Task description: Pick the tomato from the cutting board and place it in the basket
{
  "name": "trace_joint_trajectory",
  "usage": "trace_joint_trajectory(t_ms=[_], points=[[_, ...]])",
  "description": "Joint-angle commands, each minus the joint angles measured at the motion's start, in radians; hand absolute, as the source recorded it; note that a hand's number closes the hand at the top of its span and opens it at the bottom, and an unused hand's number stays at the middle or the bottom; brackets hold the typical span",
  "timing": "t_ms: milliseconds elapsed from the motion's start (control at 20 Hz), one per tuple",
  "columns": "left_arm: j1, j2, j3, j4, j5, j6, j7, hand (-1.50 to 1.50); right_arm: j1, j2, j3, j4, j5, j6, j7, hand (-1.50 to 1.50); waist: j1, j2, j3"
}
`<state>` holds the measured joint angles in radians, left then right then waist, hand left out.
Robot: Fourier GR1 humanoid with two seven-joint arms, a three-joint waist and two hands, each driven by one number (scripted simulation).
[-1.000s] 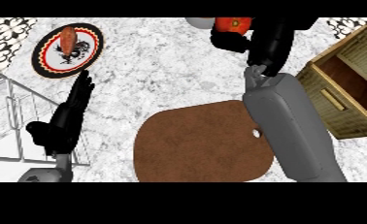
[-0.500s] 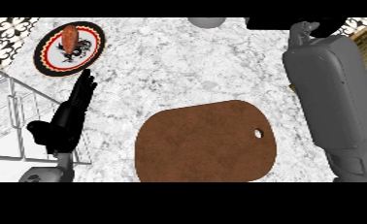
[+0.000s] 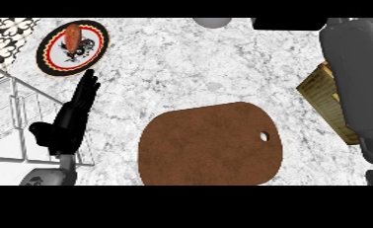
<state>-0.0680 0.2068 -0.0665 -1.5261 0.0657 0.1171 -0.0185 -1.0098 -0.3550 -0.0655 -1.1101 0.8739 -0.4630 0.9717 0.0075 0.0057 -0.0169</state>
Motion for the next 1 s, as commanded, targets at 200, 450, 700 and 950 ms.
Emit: trace_joint_trajectory(t_ms=[200,450,700,950], points=[[-0.071,0.083,0.108,0.018,0.009,0.031,0.133,0.00,0.039,-0.077,-0.076,0.155,-0.069,0.024,-0.109,1.50,0.006,0.002,0.018],[-0.107,0.074,0.102,-0.010,0.010,0.046,0.188,0.00,0.037,-0.083,-0.089,0.211,-0.063,0.013,-0.117,1.50,0.005,-0.001,0.018],[-0.060,0.063,0.092,-0.001,0.004,0.049,0.150,0.00,0.089,-0.162,-0.167,0.218,-0.172,0.069,-0.244,1.50,-0.004,-0.004,0.018],[-0.057,0.057,0.080,-0.044,-0.014,0.063,0.176,0.00,0.093,-0.167,-0.221,0.247,-0.242,0.066,-0.316,1.50,0.002,-0.004,0.019]])
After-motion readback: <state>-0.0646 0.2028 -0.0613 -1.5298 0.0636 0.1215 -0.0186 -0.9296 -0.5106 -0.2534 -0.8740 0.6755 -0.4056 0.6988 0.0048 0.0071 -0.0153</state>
